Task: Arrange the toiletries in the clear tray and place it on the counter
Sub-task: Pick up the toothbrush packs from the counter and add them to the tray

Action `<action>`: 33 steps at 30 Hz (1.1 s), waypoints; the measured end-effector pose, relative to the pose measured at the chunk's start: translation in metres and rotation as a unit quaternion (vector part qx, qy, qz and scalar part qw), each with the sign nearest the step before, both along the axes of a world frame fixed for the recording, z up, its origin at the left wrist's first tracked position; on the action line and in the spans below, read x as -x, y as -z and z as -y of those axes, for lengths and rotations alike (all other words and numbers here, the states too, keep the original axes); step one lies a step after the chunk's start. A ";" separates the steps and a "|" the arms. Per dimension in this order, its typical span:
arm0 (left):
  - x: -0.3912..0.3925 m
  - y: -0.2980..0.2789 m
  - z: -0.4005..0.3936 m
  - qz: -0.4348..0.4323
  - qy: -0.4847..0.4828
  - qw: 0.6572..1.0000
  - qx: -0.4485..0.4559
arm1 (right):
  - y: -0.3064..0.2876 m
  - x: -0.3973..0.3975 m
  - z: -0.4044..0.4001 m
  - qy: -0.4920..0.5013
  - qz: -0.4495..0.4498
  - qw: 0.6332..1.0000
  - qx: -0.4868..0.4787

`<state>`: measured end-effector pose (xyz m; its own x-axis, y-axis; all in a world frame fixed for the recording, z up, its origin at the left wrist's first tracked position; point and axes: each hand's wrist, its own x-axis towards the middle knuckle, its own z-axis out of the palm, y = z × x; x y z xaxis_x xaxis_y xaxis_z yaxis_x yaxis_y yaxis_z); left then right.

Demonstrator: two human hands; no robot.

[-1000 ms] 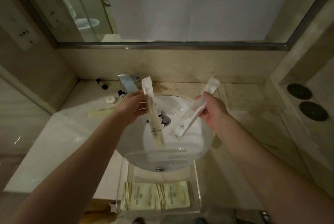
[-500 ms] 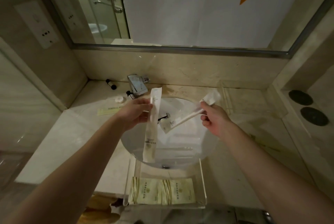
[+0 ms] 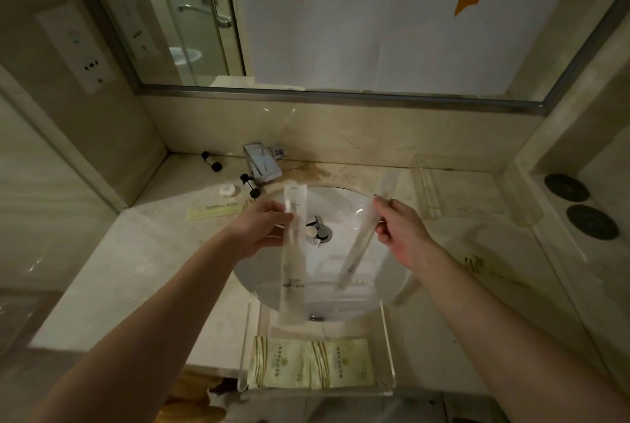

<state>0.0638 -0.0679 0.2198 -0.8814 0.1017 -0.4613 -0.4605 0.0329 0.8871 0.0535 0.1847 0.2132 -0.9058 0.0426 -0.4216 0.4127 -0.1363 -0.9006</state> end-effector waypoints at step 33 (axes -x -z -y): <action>-0.063 0.047 0.094 0.026 -0.511 0.830 -0.223 | 0.097 -0.069 0.118 -0.579 -0.156 0.608 -0.521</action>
<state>0.1268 -0.1622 0.1724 -0.5919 -0.5157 -0.6194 -0.0842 -0.7247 0.6839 0.1224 0.0671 0.1159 -0.6123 -0.6034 -0.5109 -0.5238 0.7936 -0.3095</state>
